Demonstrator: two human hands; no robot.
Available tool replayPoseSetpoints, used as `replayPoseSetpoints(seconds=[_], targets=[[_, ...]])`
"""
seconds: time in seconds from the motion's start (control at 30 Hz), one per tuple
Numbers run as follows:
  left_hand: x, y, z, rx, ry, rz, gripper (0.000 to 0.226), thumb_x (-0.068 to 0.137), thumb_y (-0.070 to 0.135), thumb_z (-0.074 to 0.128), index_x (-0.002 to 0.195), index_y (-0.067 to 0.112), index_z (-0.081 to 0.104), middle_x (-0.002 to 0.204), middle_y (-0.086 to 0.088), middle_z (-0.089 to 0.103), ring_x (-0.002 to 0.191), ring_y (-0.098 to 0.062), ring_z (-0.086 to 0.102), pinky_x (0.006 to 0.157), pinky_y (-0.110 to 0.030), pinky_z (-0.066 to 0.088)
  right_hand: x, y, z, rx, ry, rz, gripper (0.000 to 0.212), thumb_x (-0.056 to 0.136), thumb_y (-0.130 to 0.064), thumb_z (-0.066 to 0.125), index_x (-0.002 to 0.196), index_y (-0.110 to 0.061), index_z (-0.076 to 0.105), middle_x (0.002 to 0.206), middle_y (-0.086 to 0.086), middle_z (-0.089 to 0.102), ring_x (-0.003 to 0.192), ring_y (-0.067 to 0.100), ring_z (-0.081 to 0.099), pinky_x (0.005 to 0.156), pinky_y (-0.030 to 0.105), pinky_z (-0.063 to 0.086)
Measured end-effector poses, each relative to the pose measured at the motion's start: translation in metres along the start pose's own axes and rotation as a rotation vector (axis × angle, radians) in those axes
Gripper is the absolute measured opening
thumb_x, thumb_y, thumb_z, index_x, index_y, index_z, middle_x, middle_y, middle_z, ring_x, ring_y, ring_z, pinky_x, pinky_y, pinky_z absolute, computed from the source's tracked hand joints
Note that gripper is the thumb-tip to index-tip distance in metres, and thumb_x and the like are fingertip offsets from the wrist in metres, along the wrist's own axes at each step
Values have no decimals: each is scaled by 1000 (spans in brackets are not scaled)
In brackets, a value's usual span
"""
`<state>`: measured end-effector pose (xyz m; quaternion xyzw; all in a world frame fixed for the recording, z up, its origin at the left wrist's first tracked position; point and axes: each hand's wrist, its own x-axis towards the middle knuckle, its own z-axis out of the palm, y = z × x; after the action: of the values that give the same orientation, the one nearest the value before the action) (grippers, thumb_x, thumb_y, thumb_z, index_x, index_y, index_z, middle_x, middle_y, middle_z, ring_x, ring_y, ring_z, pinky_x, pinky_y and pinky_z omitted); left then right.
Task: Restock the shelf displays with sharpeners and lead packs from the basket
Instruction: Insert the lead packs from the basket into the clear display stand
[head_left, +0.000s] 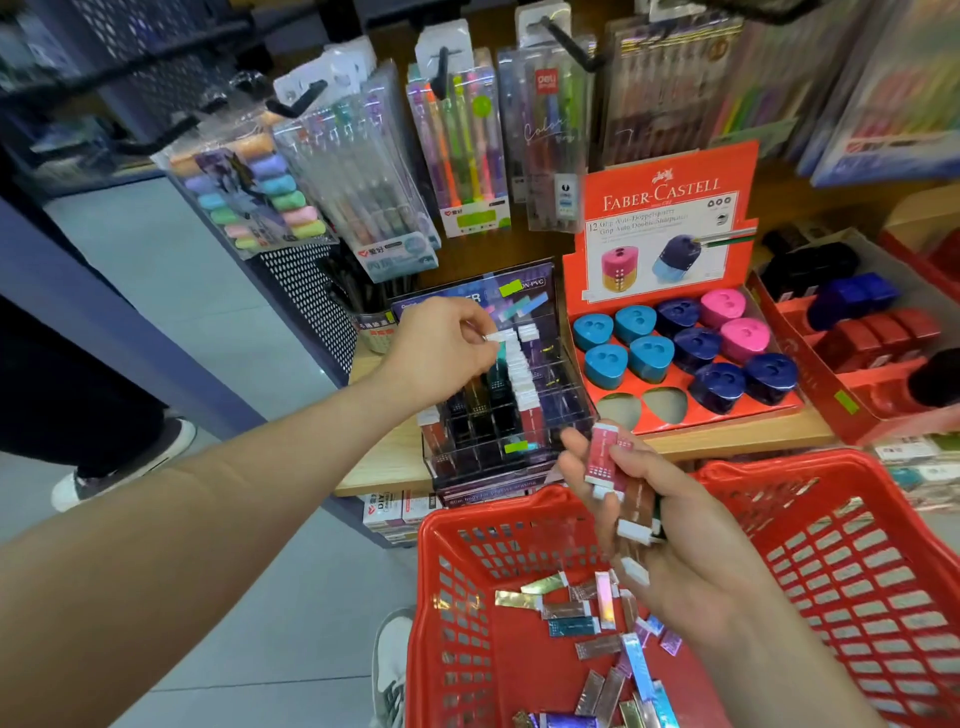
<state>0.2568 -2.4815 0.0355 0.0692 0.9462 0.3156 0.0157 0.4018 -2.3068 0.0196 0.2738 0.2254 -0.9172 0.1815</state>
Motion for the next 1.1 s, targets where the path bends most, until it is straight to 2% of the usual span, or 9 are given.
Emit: replayPoseSetpoints(seconds=[0.17, 0.33, 0.5, 0.57, 0.63, 0.7, 0.83, 0.97, 1.1], targets=[[-1, -1, 1, 224, -18, 104, 6, 81, 18, 69, 86, 22, 67, 75, 10, 64, 77, -11, 62, 75, -26, 51, 0, 0, 1, -42, 0, -13, 31, 94, -14, 52, 123, -9, 60, 108, 12, 73, 74, 18, 74, 34, 14, 44], [-1, -5, 7, 464, 16, 221, 12, 86, 25, 66, 94, 17, 69, 94, 2, 58, 92, -16, 56, 71, -25, 36, 2, 2, 1, -101, 10, -30, 30, 91, -16, 57, 115, 0, 64, 107, 10, 74, 75, 14, 74, 33, 13, 42], [1, -11, 10, 538, -18, 235, 15, 83, 27, 70, 94, 18, 64, 92, 5, 46, 95, -19, 53, 75, -26, 35, 5, 5, -1, -134, 27, -81, 38, 82, -19, 64, 115, -1, 66, 96, 11, 75, 63, 11, 70, 33, 11, 40], [0, -4, 5, 422, 0, 160, 13, 82, 26, 71, 91, 18, 66, 88, 6, 55, 86, -14, 55, 74, -26, 42, 6, 5, -1, -149, 16, -95, 42, 80, -21, 64, 115, 0, 66, 91, 10, 75, 56, 8, 66, 33, 12, 39], [-5, 11, -6, 81, -45, 23, 7, 83, 22, 70, 83, 15, 70, 78, 4, 66, 70, -9, 58, 68, -28, 51, 6, 4, -2, -179, -5, -110, 36, 80, -23, 64, 107, -1, 71, 94, 11, 74, 53, 6, 61, 33, 12, 38], [-13, 29, -19, -273, -256, -119, 14, 89, 22, 66, 85, 10, 73, 73, -2, 70, 61, -9, 58, 58, -23, 51, 5, 4, -1, -251, -24, -124, 28, 79, -26, 65, 94, -6, 77, 100, 11, 74, 54, 6, 57, 34, 12, 36], [-31, 47, -24, -377, -612, -129, 21, 88, 24, 65, 94, 5, 73, 82, -13, 70, 62, -10, 60, 57, -17, 51, 4, 4, 3, -334, -26, -152, 34, 77, -30, 68, 99, -5, 74, 98, 9, 75, 53, 6, 54, 34, 13, 34], [-35, 46, -21, -497, -569, -144, 10, 79, 5, 72, 89, 3, 71, 74, -14, 69, 57, -11, 63, 57, -17, 54, 4, 4, 6, -352, -7, -131, 33, 83, -32, 65, 100, -5, 74, 92, 9, 73, 54, 9, 50, 36, 14, 33], [-27, 43, -34, -402, -285, -89, 8, 78, 7, 75, 85, 4, 72, 65, -9, 70, 57, -12, 65, 62, -23, 58, 6, -3, 1, -122, 30, -47, 25, 93, -26, 56, 104, -7, 67, 92, 10, 71, 59, 13, 57, 41, 17, 40]])
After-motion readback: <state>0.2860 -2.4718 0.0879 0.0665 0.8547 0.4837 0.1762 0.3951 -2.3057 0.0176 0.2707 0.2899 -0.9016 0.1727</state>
